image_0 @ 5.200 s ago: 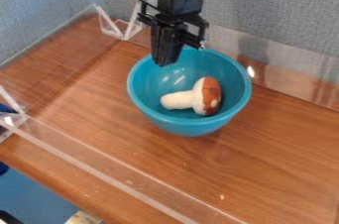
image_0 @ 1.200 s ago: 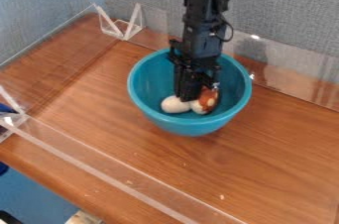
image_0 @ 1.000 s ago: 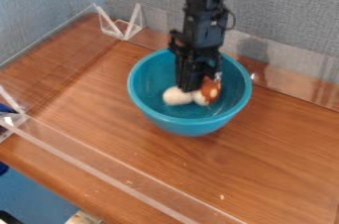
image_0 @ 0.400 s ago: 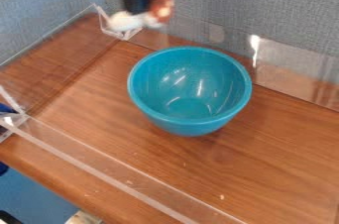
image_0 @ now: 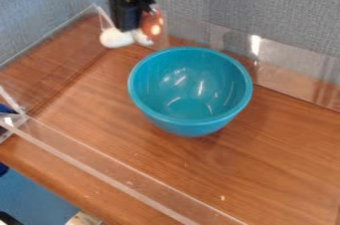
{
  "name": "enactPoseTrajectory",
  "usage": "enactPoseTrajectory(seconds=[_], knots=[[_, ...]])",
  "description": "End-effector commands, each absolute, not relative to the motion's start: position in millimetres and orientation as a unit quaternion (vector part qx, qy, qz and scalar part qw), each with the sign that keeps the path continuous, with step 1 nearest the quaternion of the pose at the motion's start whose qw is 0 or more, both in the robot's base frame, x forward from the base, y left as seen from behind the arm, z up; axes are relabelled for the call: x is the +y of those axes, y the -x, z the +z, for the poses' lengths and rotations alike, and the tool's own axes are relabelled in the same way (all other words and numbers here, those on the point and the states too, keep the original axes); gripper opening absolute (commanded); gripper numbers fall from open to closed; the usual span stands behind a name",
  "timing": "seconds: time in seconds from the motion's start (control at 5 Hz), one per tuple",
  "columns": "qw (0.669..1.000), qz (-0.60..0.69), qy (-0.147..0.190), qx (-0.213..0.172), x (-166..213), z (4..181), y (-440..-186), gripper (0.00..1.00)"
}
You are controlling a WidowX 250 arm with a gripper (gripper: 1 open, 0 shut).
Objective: Remove the mushroom from inside the blue bowl and put it on the table
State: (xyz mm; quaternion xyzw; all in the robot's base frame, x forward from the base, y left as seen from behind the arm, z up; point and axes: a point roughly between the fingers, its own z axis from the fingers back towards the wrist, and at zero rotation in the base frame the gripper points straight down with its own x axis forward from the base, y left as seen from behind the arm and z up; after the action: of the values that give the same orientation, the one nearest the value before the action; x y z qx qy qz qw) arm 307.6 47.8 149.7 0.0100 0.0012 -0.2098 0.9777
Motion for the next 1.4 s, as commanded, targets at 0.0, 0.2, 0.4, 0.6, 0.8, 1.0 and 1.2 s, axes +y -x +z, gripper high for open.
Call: enactPoseTrajectory(seconds=[0.0,0.2,0.4,0.6,0.8,1.0,1.2], knots=[[0.974,-0.223,-0.025,-0.031,33,166.1,-312,0.00],[0.972,-0.230,-0.028,-0.038,30,168.4,-313,0.00],[0.972,-0.229,-0.030,-0.042,31,170.3,-315,0.00],[0.972,-0.228,-0.032,-0.046,33,172.1,-316,0.00],[0.972,-0.226,-0.034,-0.050,34,173.8,-318,0.00],[0.972,-0.225,-0.035,-0.054,36,175.3,-319,0.00],[0.973,-0.223,-0.037,-0.057,38,176.4,-321,0.00]])
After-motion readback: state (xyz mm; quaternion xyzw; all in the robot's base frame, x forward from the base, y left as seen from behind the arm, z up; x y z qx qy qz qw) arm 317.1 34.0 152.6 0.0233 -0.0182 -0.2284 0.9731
